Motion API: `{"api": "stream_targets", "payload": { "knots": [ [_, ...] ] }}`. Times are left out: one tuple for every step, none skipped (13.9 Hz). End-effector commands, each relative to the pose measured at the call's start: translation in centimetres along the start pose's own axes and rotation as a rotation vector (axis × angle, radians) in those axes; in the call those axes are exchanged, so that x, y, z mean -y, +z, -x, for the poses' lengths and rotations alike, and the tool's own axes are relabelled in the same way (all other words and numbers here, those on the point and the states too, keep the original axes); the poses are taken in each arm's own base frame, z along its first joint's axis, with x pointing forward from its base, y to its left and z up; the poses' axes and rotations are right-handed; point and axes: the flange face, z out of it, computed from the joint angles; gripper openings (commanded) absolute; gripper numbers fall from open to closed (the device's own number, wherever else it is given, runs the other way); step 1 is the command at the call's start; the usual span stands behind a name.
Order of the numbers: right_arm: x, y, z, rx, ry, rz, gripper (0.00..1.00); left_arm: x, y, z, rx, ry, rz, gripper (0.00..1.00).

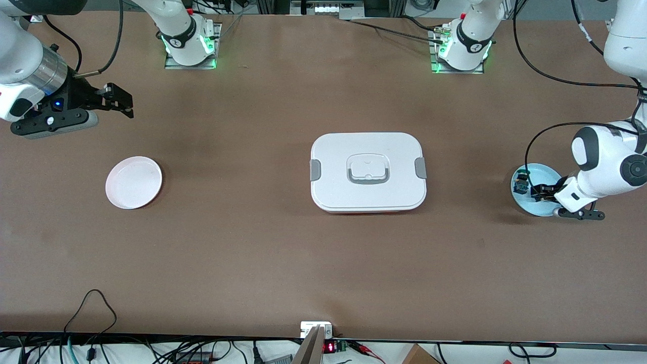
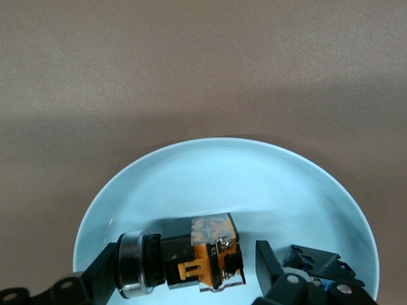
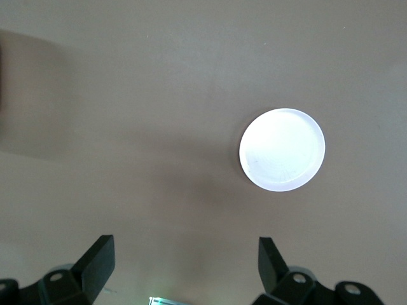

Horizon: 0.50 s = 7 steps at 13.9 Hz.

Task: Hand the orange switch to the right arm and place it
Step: 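Close the left gripper on the orange switch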

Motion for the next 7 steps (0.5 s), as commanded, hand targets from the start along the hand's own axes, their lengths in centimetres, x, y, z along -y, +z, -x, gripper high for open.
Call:
{"api": "stream_targets", "payload": {
  "knots": [
    [0.0, -0.2, -0.3, -0.001, 0.009, -0.008, 1.0, -0.2, -0.8, 0.7, -0.011, 0.002, -0.008, 0.61],
    [0.0, -0.2, -0.3, -0.001, 0.007, -0.008, 1.0, -0.1, -0.9, 0.7, -0.009, 0.004, -0.009, 0.51],
    [0.0, -0.1, -0.2, 0.0, 0.006, -0.006, 1.0, -0.1, -1.1, 0.7, -0.008, 0.008, -0.01, 0.44],
    [-0.1, -0.1, -0.2, 0.002, 0.007, -0.007, 1.0, 0.0, -1.8, 0.7, -0.014, 0.007, -0.015, 0.41],
    [-0.2, -0.1, -0.2, 0.005, 0.016, -0.009, 1.0, -0.3, -3.1, 0.5, -0.006, 0.016, -0.022, 0.4],
    [-0.1, -0.1, -0.2, 0.003, 0.019, -0.01, 1.0, -0.3, -4.2, -0.1, 0.016, 0.041, -0.03, 0.4],
    [-0.1, 0.1, -0.3, 0.008, 0.019, -0.009, 1.0, -0.7, -5.0, -0.6, 0.041, 0.067, -0.029, 0.4]
  ]
}}
